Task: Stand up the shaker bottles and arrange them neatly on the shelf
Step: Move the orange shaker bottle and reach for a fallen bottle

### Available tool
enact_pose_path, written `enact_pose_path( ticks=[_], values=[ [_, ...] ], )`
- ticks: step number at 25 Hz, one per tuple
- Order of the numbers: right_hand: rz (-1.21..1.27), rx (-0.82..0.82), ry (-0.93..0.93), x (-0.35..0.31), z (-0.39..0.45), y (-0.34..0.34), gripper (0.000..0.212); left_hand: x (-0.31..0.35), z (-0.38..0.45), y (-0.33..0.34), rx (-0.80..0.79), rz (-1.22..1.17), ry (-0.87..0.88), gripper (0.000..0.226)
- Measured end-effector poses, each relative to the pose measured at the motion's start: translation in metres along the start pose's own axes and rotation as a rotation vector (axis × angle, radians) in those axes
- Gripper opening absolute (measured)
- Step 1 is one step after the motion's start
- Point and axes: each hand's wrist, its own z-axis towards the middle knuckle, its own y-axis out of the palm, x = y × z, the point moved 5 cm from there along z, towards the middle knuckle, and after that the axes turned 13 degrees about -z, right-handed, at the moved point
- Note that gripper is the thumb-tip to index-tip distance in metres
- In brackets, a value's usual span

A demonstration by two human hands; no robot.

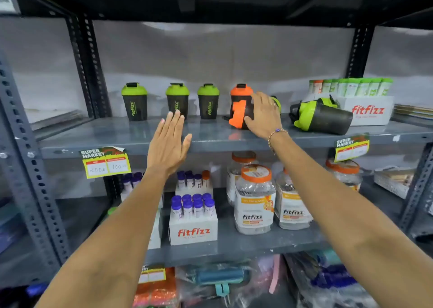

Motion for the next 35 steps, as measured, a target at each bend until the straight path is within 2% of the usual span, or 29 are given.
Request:
enact_pose_path(
  ticks=[4, 6, 9, 14, 19, 23, 25, 28, 31, 33, 35],
  values=[
    [-0.110, -0.240, -0.028, 0.014, 0.012, 0.021, 0.080, 0.000, -0.009, 0.013, 0.189, 0.114, 0.083, 0.049],
    [-0.136, -0.307, -0.051, 0.015, 0.015, 0.033, 0.083, -0.002, -0.015, 0.019, 0.256, 0.124, 0.103, 0.042],
    [-0.154, -0.309, -0.051, 0.018, 0.022, 0.037, 0.084, -0.005, -0.026, 0.023, 0.340, 0.136, 0.078, 0.037],
    [-0.177, -0.214, -0.024, 0.014, 0.024, 0.032, 0.084, -0.002, -0.025, 0.022, 0.347, 0.108, 0.084, 0.036],
    [0.197, -0.017, 0.162, -0.009, 0.013, 0.014, 0.099, -0.001, -0.027, 0.019, 0.337, 0.102, 0.084, 0.035],
    [0.543, 0.016, 0.400, -0.019, 0.001, 0.022, 0.096, 0.000, -0.029, 0.019, 0.301, 0.090, 0.075, 0.038],
    [0.704, 0.012, 0.457, -0.018, -0.001, 0.030, 0.098, 0.000, -0.030, 0.019, 0.296, 0.095, 0.072, 0.039],
    [0.821, -0.117, 0.460, -0.022, 0.001, 0.044, 0.108, 0.001, -0.029, 0.018, 0.292, 0.114, 0.064, 0.039],
    [0.878, -0.283, 0.432, -0.023, 0.003, 0.052, 0.127, 0.001, -0.029, 0.018, 0.274, 0.118, 0.062, 0.038],
    [0.905, -0.389, 0.421, -0.018, 0.004, 0.057, 0.124, 0.001, -0.029, 0.018, 0.268, 0.118, 0.061, 0.038],
    [0.897, -0.424, 0.427, -0.014, 0.003, 0.056, 0.114, 0.001, -0.029, 0.017, 0.275, 0.118, 0.057, 0.038]
  ],
)
